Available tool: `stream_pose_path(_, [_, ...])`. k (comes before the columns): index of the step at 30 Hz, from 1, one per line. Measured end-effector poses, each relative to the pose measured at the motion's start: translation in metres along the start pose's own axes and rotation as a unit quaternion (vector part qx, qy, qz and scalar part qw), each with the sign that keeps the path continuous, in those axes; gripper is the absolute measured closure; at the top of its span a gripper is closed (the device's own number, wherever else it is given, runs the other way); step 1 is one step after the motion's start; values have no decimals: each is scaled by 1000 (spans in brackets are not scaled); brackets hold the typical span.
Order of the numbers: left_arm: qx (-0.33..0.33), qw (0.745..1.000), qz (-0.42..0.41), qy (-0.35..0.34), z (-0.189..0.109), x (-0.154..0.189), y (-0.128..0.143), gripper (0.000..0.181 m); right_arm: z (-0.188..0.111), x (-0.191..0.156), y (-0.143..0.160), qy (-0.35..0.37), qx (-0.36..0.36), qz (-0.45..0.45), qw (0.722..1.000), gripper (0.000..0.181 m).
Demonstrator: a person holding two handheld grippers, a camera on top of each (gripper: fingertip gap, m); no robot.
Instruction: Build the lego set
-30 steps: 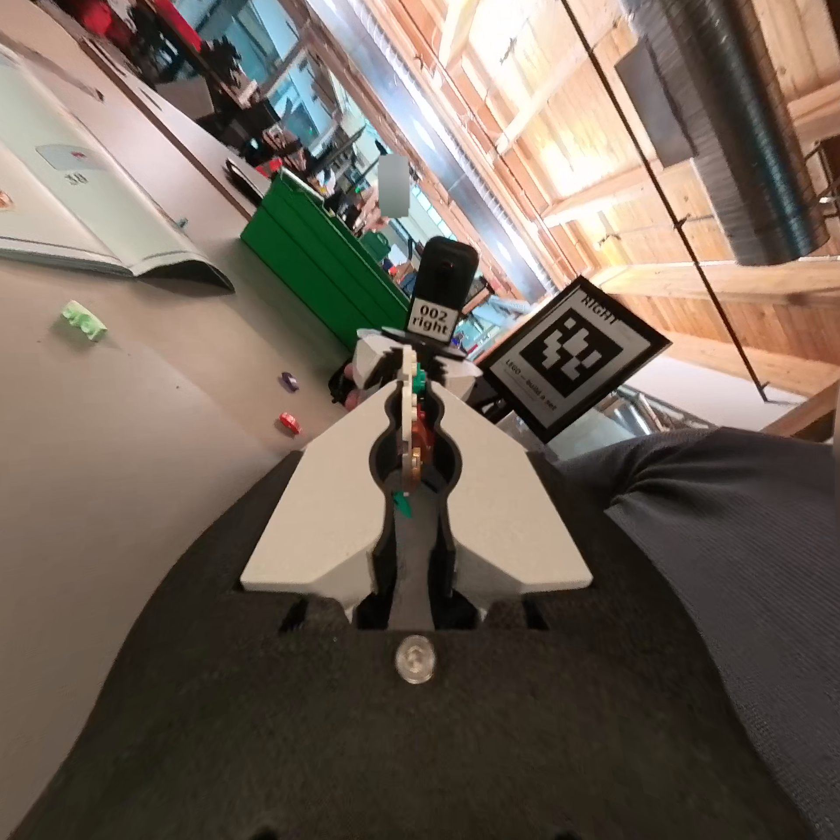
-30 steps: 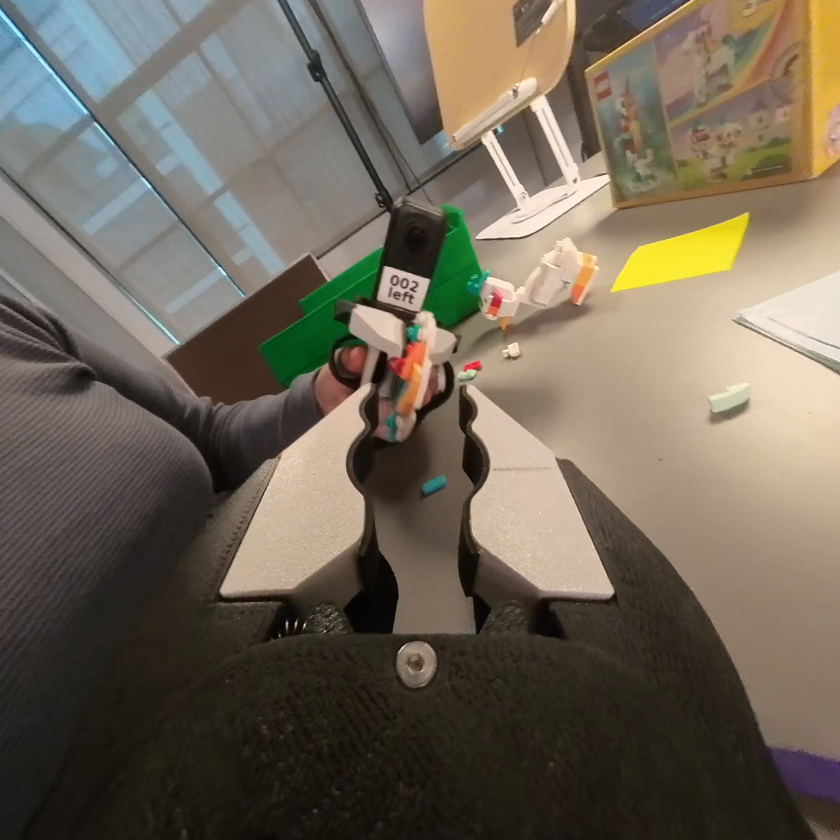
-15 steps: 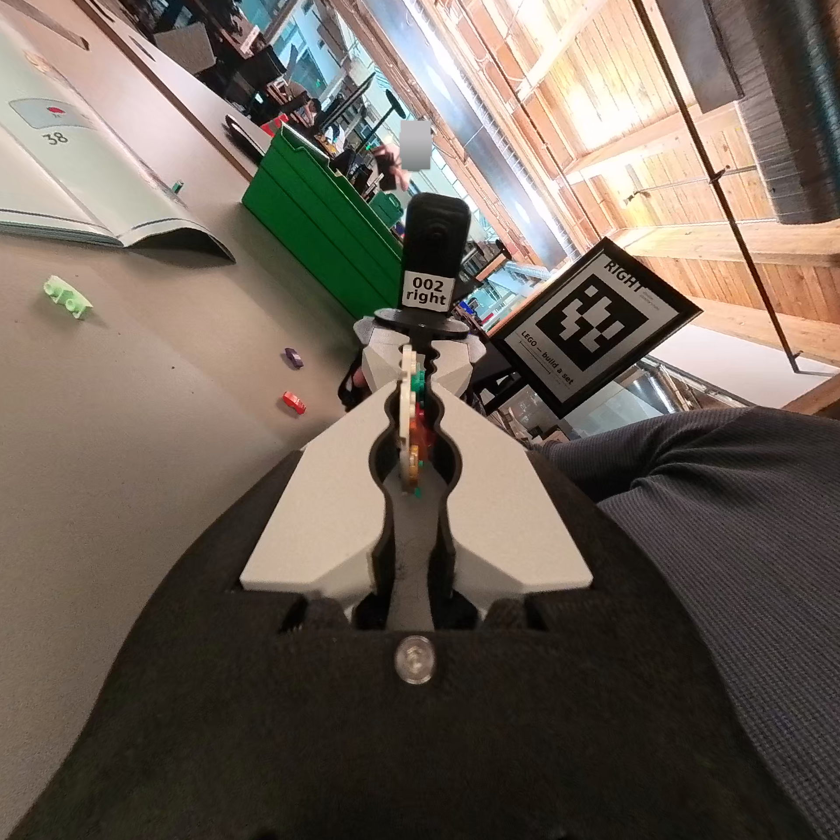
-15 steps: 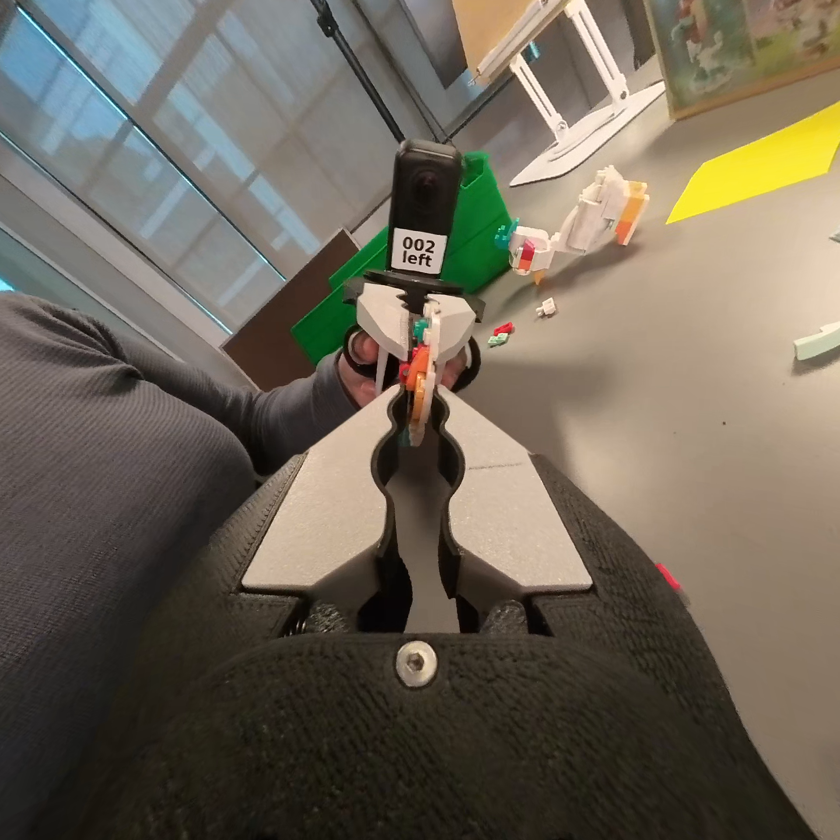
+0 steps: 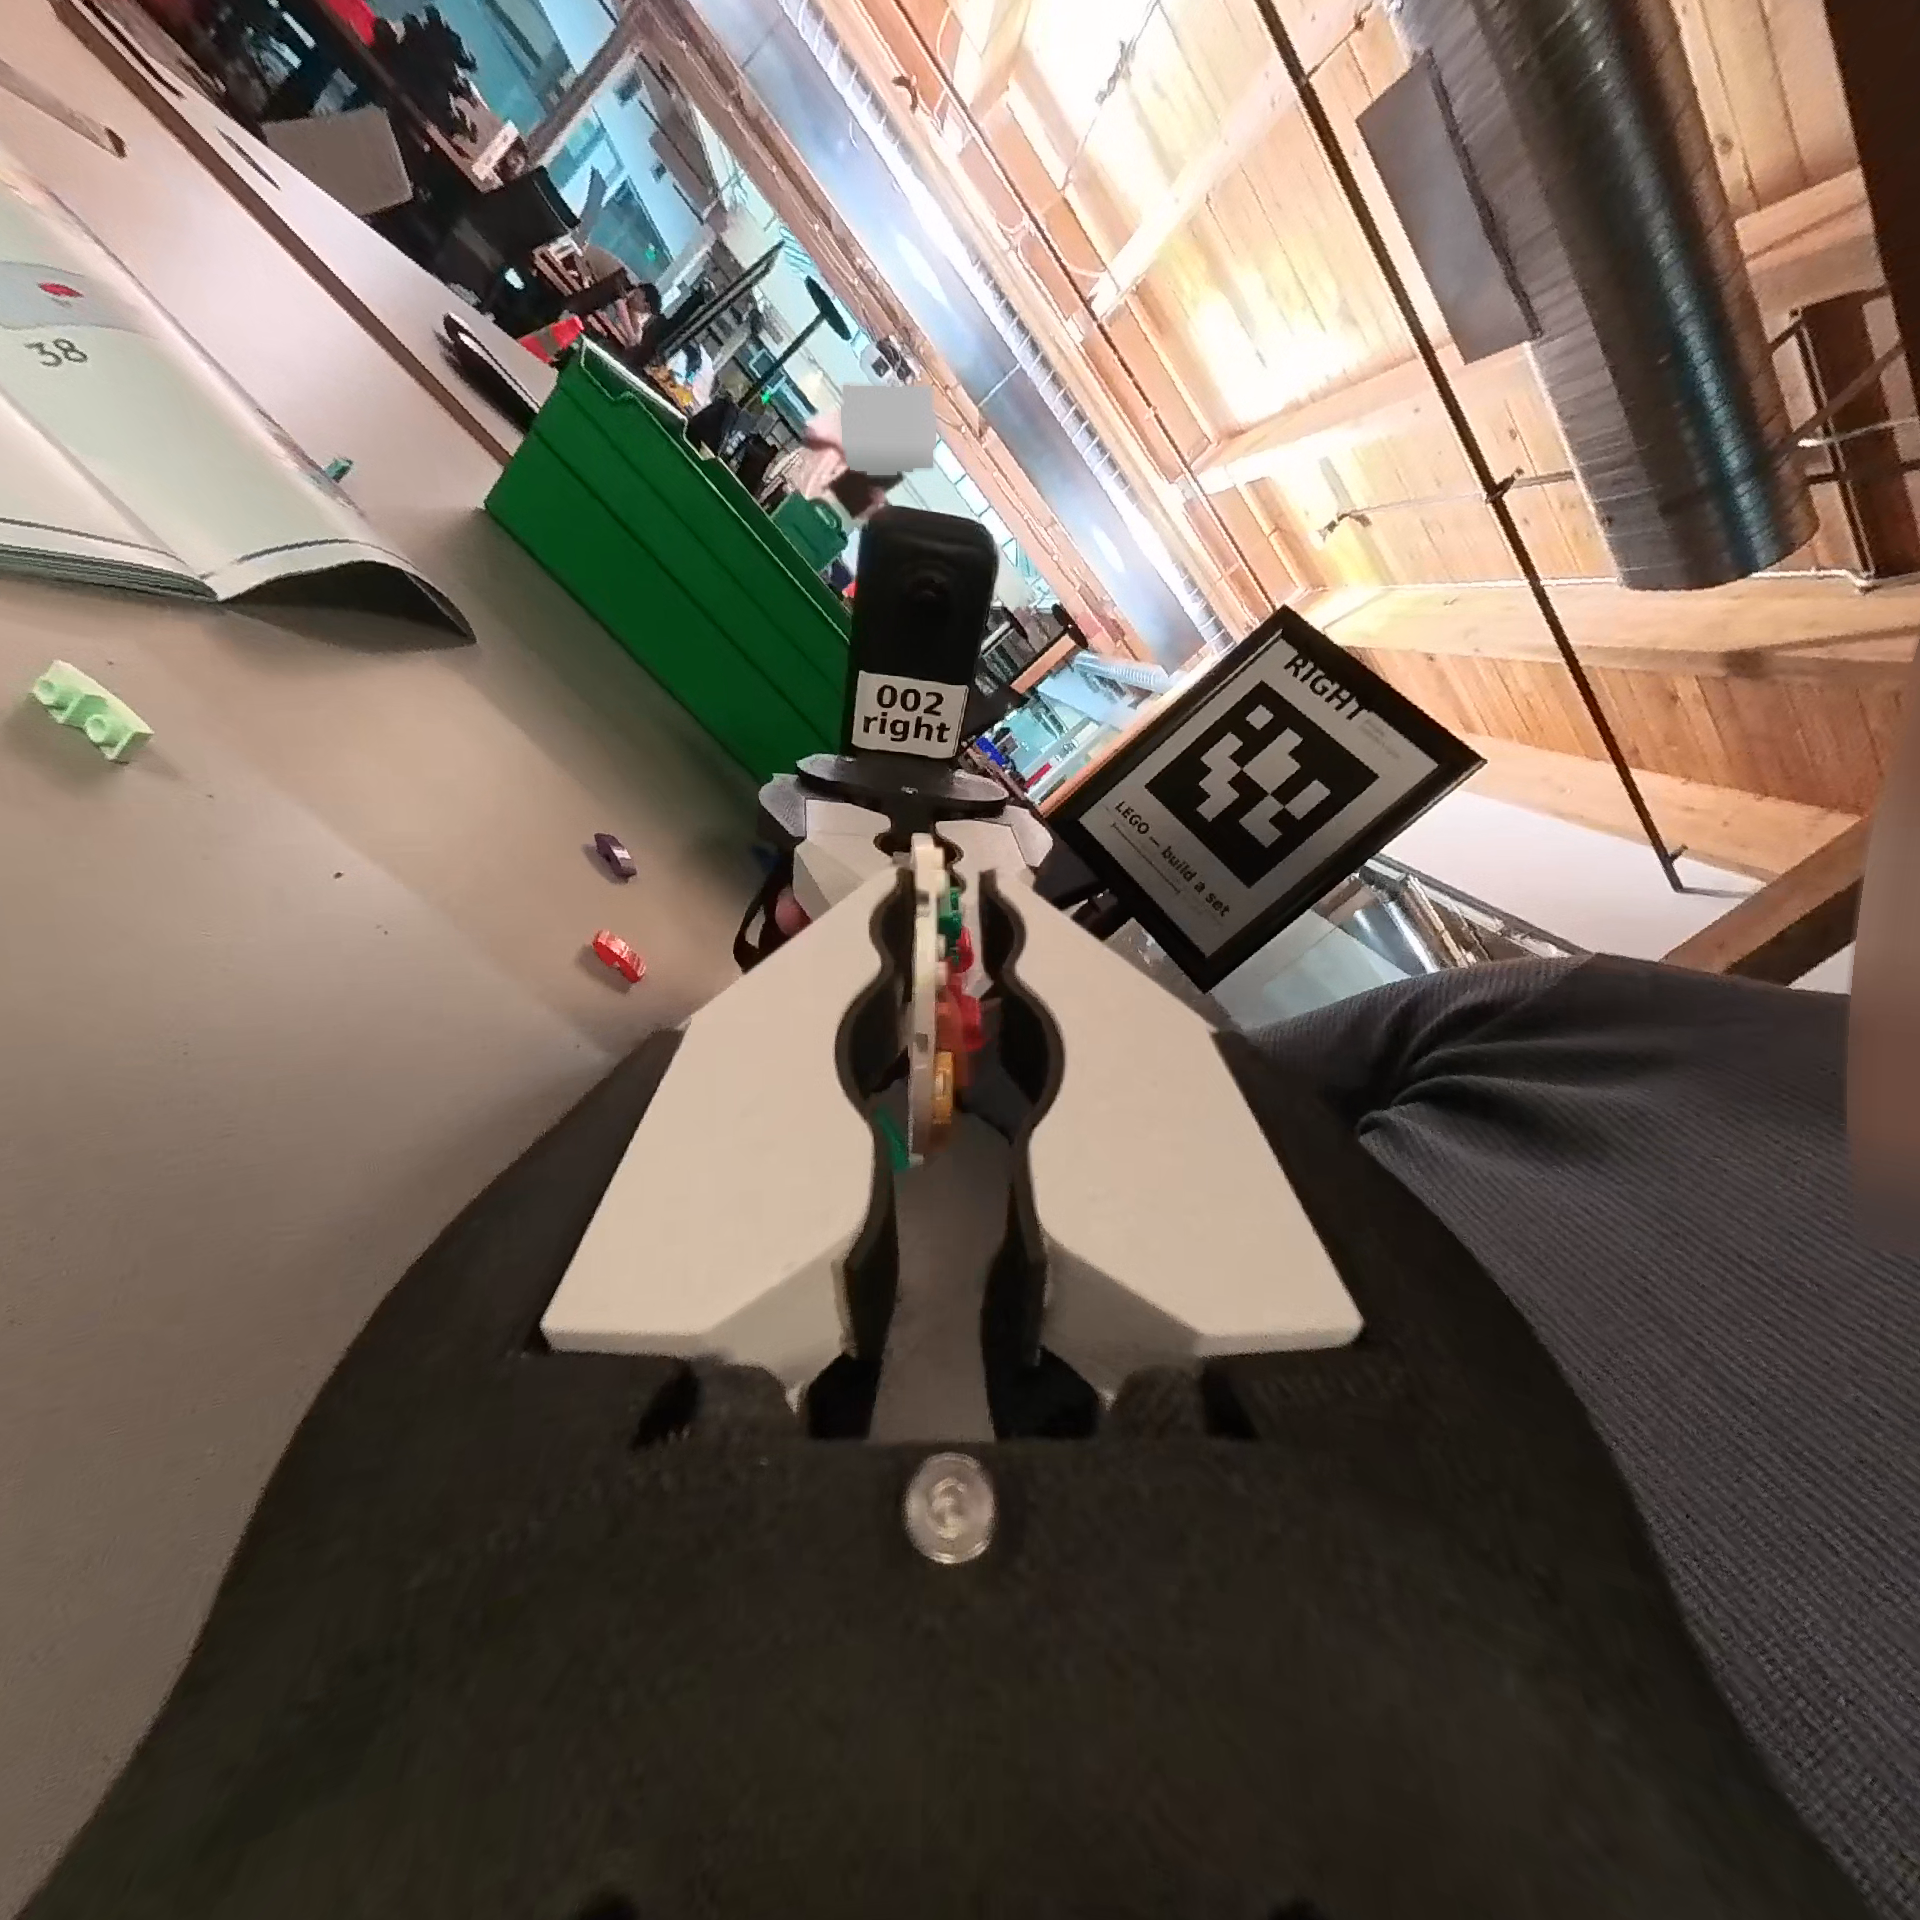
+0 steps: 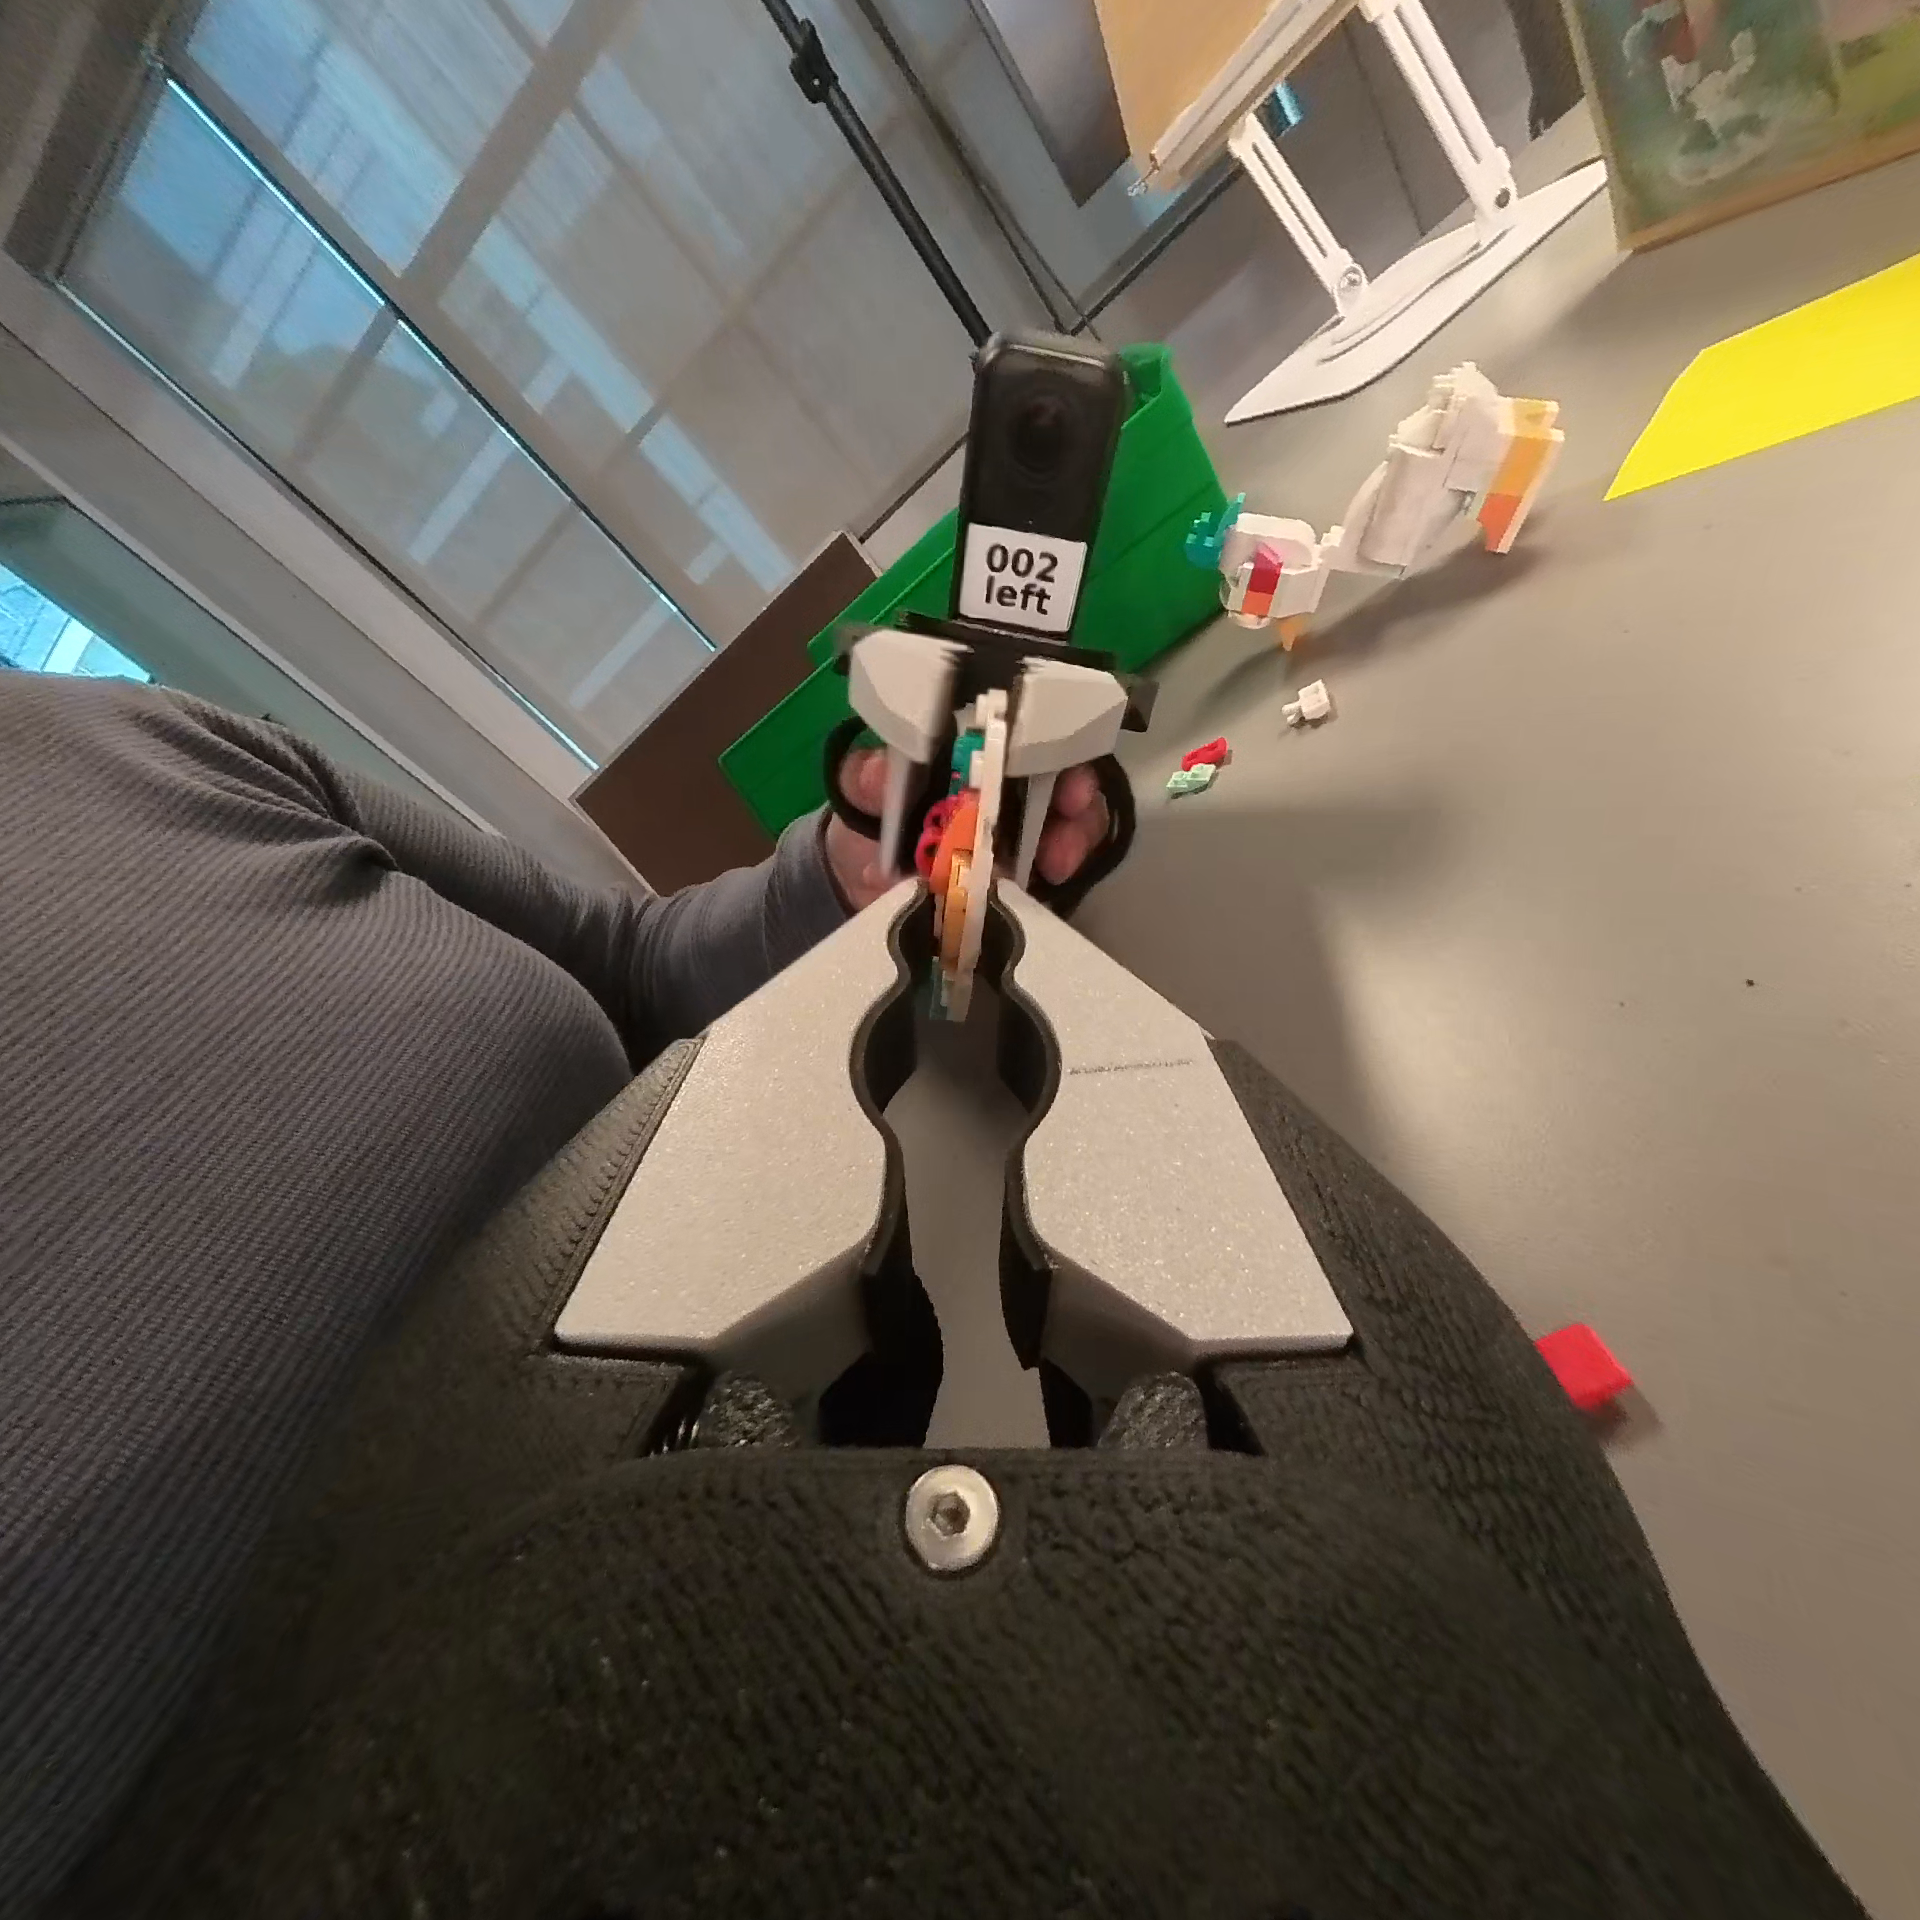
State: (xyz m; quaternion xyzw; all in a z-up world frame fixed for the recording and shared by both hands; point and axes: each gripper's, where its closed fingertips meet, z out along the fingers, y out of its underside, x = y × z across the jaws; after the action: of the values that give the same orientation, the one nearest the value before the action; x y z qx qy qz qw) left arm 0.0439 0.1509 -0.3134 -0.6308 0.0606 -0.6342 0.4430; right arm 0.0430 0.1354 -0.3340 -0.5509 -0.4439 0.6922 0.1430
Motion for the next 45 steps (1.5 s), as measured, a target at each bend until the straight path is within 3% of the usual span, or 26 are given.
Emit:
stream_pose_path(1, [0, 1000, 4, -8, 0, -1, 0, 175, 0, -1, 0, -1, 1, -1, 1000, 175])
stream_pose_path(10, [-16, 978, 203, -33, 2, 23, 3, 175, 2, -13, -4, 12, 6, -121, 993, 170])
stream_pose_path(16, [-32, 918, 394, -16, 7, 54, 15, 175, 2, -39, -2, -3, 1, -263, 965, 171])
stream_pose_path(21, [-43, 885, 464, 12, 6, 72, 26, 175, 2, -59, 6, -6, -10, -383, 924, 175])
stream_pose_path(24, [-20, 858, 513, -13, 4, 72, 24, 153, 2, -66, 9, -11, -12, -421, 907, 175])
stream_pose_path(25, [-26, 852, 523, -13, 4, 72, 26, 152, 1, -67, 8, -12, -8, -430, 903, 175])
stream_pose_path(28, [-45, 863, 504, 5, 5, 71, 33, 151, -1, -68, 7, -7, -2, -445, 896, 175])
stream_pose_path(30, [-57, 878, 474, -8, 6, 63, 33, 147, -1, -62, 2, 7, 2, -421, 907, 175])
stream_pose_path(33, [-30, 907, 415, -62, 3, 44, 14, 149, -5, -45, -14, 24, 33, -303, 952, 174])
stream_pose_path(36, [5, 942, 321, -95, -3, 29, -3, 148, -13, -41, -29, -16, 89, -171, 981, 175])
stream_pose_path(40, [-3, 983, 176, -50, 1, 23, 1, 150, -17, -27, -34, -17, 109, -81, 991, 175])
stream_pose_path(45, [-13, 995, 100, -18, 8, 23, 10, 174, -13, -25, -27, -48, 92, -4, 995, 174])
